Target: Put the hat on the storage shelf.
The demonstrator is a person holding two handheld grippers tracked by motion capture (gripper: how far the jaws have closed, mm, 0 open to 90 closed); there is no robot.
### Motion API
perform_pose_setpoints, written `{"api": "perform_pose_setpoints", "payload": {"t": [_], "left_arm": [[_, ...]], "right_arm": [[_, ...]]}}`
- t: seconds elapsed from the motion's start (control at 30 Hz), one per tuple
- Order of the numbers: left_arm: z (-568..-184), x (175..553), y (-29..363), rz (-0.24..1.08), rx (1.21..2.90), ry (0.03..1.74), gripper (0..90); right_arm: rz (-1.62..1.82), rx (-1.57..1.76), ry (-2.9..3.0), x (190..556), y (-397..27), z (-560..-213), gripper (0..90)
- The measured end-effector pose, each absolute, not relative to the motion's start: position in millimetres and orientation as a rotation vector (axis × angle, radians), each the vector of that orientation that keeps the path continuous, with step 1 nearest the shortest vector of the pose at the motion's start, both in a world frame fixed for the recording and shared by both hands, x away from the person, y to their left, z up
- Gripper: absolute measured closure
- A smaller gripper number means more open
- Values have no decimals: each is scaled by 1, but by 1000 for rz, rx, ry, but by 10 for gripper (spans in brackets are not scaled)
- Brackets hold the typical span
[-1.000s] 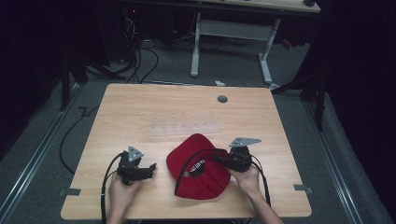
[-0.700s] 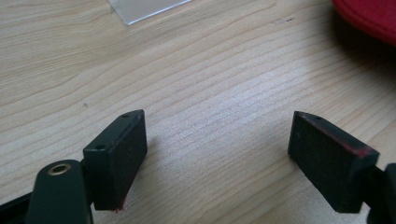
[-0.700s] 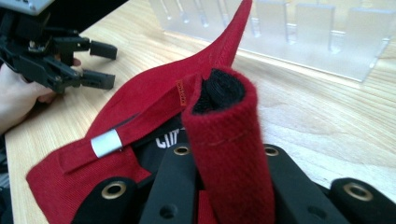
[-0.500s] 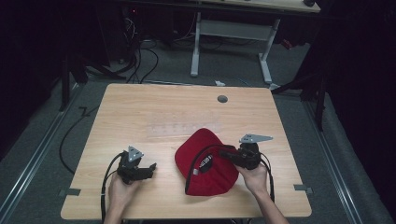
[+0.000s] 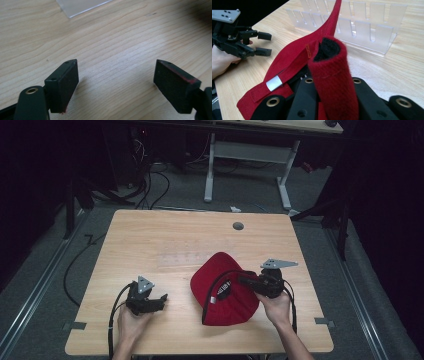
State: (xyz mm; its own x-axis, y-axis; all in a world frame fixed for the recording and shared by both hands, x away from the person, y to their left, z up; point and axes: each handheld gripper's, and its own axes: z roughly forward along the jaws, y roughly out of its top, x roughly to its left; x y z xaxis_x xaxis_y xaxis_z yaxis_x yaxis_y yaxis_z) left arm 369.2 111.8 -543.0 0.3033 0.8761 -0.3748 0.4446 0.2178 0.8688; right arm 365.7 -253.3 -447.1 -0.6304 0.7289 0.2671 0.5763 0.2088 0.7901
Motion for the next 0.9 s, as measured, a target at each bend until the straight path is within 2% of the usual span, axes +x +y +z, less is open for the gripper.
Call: {"api": "perform_pose_setpoints", "payload": {"t": [0.33, 0.6, 0.9], "left_arm": [[-527, 355, 97, 439, 1425, 1220, 217], [-514, 345, 85, 393, 1405, 1174, 184], [-508, 337, 62, 366, 1458, 1104, 157]], "right_arm": [[1409, 1267, 2294, 370, -257, -437, 845], [1418, 1274, 2299, 373, -254, -432, 845], [1432, 1264, 2300, 376, -251, -425, 845]]}}
